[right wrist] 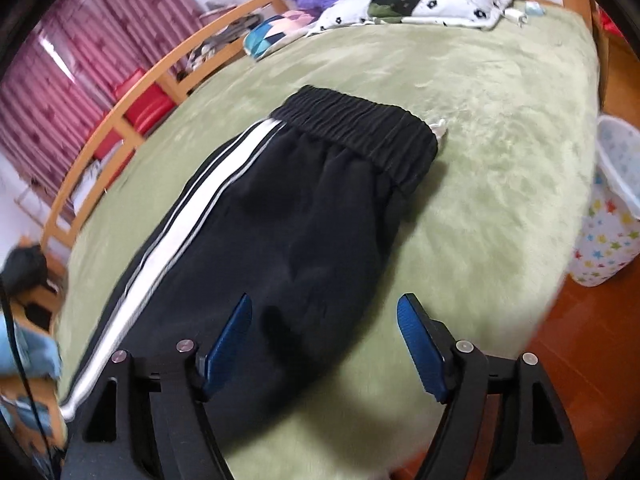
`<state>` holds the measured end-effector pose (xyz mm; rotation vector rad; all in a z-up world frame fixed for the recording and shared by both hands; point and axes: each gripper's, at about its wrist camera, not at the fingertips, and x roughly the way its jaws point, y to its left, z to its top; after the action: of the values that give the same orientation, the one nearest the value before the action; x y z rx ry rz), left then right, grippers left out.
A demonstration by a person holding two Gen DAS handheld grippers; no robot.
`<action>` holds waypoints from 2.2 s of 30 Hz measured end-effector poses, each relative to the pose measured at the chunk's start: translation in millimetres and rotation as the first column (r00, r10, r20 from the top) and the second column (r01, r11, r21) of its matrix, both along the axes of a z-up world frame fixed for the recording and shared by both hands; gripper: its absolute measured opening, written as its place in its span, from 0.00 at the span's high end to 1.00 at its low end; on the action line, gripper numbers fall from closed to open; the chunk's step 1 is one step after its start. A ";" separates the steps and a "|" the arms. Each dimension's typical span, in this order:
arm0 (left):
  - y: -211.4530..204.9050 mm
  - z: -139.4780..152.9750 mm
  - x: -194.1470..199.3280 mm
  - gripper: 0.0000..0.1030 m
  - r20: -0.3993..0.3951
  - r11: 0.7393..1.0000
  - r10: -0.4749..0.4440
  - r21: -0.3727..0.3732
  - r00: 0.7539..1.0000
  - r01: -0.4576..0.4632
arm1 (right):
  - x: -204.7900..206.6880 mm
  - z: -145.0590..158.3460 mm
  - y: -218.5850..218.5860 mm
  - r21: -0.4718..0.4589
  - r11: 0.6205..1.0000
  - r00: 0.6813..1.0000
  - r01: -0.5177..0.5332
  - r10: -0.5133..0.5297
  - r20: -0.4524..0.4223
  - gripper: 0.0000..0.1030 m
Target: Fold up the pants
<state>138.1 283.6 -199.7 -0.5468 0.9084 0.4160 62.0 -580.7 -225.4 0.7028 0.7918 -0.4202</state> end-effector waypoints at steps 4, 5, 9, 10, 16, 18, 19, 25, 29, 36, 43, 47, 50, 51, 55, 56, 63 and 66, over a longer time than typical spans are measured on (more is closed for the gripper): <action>-16.5 4.2 -4.8 0.36 -0.010 0.999 -0.014 0.051 1.000 0.014 | 25.9 -22.7 -30.0 0.107 0.993 0.997 0.045 -0.052 0.059 0.28; -19.3 3.5 -4.8 0.36 -0.017 0.999 -0.005 0.052 1.000 0.006 | 31.3 -24.5 -35.5 0.123 0.991 0.994 0.059 -0.070 0.086 0.27; -25.8 2.4 -9.5 0.36 -0.022 0.999 0.014 0.046 1.000 -0.013 | 49.1 -19.9 -50.0 0.115 0.988 0.986 0.102 -0.116 0.122 0.70; -28.6 4.0 -10.9 0.36 -0.023 0.998 0.015 0.054 1.000 -0.014 | 53.7 -13.3 -54.0 0.106 0.992 0.985 0.062 -0.078 0.154 0.72; -34.1 20.1 -20.1 0.36 0.001 0.996 0.008 0.092 1.000 -0.008 | 59.7 34.5 -63.0 -0.048 0.998 0.981 -0.050 0.058 0.185 0.74; -32.8 25.0 -25.6 0.36 0.014 0.994 0.013 0.111 1.000 -0.014 | 68.2 14.5 -67.9 -0.028 0.997 0.993 -0.068 0.070 0.100 0.70; -32.0 27.4 -27.5 0.36 0.018 0.994 0.011 0.111 1.000 -0.012 | 74.7 -4.0 -71.7 0.019 0.998 0.998 -0.066 0.066 0.009 0.64; -33.3 56.4 -26.4 0.36 0.055 0.983 -0.084 0.170 0.995 0.074 | 47.2 10.0 -65.5 -0.127 0.991 0.997 -0.038 0.029 -0.076 0.30; -41.0 74.7 -5.6 0.36 0.079 0.966 -0.182 0.200 0.980 0.164 | 34.7 45.4 -43.1 -0.253 0.965 0.994 -0.069 0.046 -0.097 0.30; -49.7 62.0 73.3 0.38 0.050 0.937 -0.293 0.213 0.955 0.276 | 76.4 82.9 42.9 -0.366 0.906 0.977 -0.211 0.207 -0.050 0.30; -35.6 24.8 127.9 0.56 0.003 0.943 -0.287 0.175 0.958 0.282 | 117.1 71.9 114.7 -0.313 0.891 0.942 -0.330 0.335 -0.040 0.30; -22.4 10.3 143.7 0.56 -0.046 0.951 -0.244 0.187 0.969 0.248 | 131.4 59.0 132.3 -0.280 0.890 0.932 -0.358 0.356 -0.062 0.30; -18.9 3.0 152.1 0.58 -0.028 0.951 -0.269 0.150 0.963 0.270 | 134.9 49.9 138.7 -0.248 0.900 0.933 -0.358 0.353 -0.069 0.30; -20.1 2.0 154.2 0.64 -0.033 0.949 -0.272 0.154 0.962 0.274 | 138.2 46.6 140.2 -0.233 0.905 0.934 -0.356 0.350 -0.069 0.30; -18.3 17.4 149.4 0.85 0.029 0.946 -0.287 0.166 0.958 0.278 | 146.0 37.6 147.6 -0.202 0.915 0.937 -0.349 0.340 -0.079 0.31; -12.3 27.9 143.5 0.85 0.081 0.954 -0.274 0.151 0.958 0.260 | 147.4 37.3 148.1 -0.199 0.917 0.938 -0.346 0.337 -0.078 0.31; 3.2 39.7 153.6 0.88 0.139 0.970 -0.223 0.135 0.965 0.204 | 160.9 43.8 157.6 -0.200 0.918 0.939 -0.341 0.342 -0.032 0.32; 4.4 11.3 169.1 0.86 0.059 0.977 -0.192 0.101 0.980 0.186 | 170.6 40.8 166.5 -0.220 0.905 0.930 -0.365 0.363 -0.047 0.32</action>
<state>307.2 288.0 -188.4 -0.3809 0.8610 0.2649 232.7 -414.2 -184.7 0.3297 0.8442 -0.1664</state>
